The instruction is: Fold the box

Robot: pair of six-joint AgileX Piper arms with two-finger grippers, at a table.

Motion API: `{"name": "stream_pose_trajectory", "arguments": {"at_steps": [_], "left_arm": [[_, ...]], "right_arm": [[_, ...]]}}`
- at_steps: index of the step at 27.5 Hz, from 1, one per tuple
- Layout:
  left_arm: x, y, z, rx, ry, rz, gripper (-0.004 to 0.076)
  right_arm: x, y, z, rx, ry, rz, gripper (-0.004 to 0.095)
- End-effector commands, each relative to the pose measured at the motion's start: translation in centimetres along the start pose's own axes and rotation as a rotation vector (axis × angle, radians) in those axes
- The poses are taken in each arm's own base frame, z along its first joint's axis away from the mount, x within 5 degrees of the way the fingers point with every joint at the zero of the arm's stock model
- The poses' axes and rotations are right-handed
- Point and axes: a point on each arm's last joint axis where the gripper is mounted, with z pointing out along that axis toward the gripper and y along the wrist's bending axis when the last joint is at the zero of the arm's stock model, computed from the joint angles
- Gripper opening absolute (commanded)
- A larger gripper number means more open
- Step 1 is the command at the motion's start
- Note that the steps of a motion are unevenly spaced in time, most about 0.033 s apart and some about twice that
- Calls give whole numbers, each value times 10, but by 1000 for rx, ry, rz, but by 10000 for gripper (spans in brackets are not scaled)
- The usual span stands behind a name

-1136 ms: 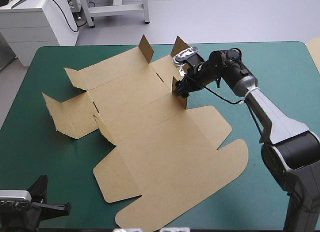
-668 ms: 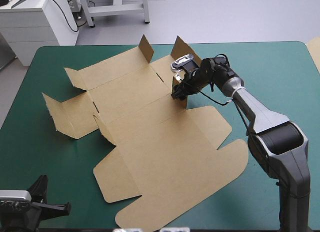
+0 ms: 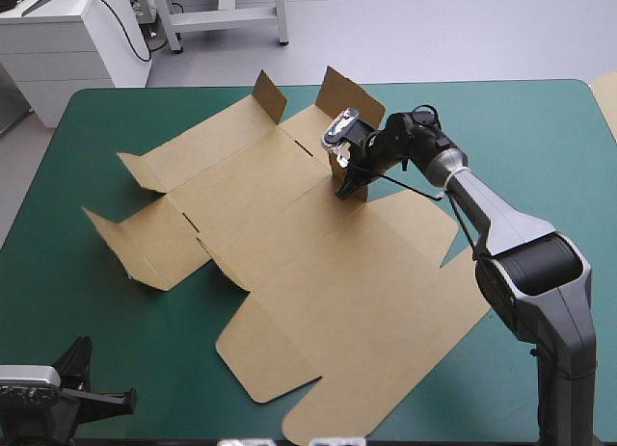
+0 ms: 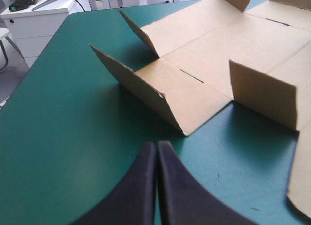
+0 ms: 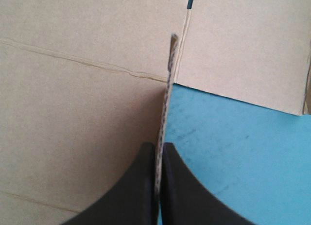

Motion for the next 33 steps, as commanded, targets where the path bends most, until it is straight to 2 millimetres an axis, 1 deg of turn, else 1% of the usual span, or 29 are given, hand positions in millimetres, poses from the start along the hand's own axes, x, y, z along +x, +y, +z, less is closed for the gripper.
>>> {"name": "stream_pose_trajectory", "arguments": {"at_steps": [1,5,6,8,12,16,19,23,25,27,29,32,33], "left_arm": [[-12,1,-5,-7,-101,-10,-8],[-12,1,-5,-7,-101,-10,-8],[-12,1,-5,-7,-101,-10,-8],[-12,1,-5,-7,-101,-10,-8],[-12,1,-5,-7,-101,-10,-8],[-12,1,-5,-7,-101,-10,-8],[-12,1,-5,-7,-101,-10,-8],[-12,1,-5,-7,-101,-10,-8],[-12,1,-5,-7,-101,-10,-8],[-12,1,-5,-7,-101,-12,-8],[-12,1,-5,-7,-101,-12,-8],[-12,1,-5,-7,-101,-12,-8],[-12,1,-5,-7,-101,-12,-8]], "right_arm": [[-19,-3,-35,68,-90,-305,-21],[-16,0,-35,48,-54,-759,-21],[-17,1,-35,41,-62,-780,-21],[-19,5,-35,15,-90,-789,-21],[-22,20,-34,-71,-121,-844,-21],[-26,28,-33,-80,-134,-851,-21],[-29,31,-33,-107,-179,-803,-21],[-31,34,-34,-141,-206,-638,-3],[-31,34,-34,-156,-191,-569,44],[-29,35,-34,-166,-173,-535,134],[-28,34,-34,-167,-160,-515,249],[-30,31,-37,-144,-138,-390,477],[-31,29,-39,-125,-128,-359,528]]}}
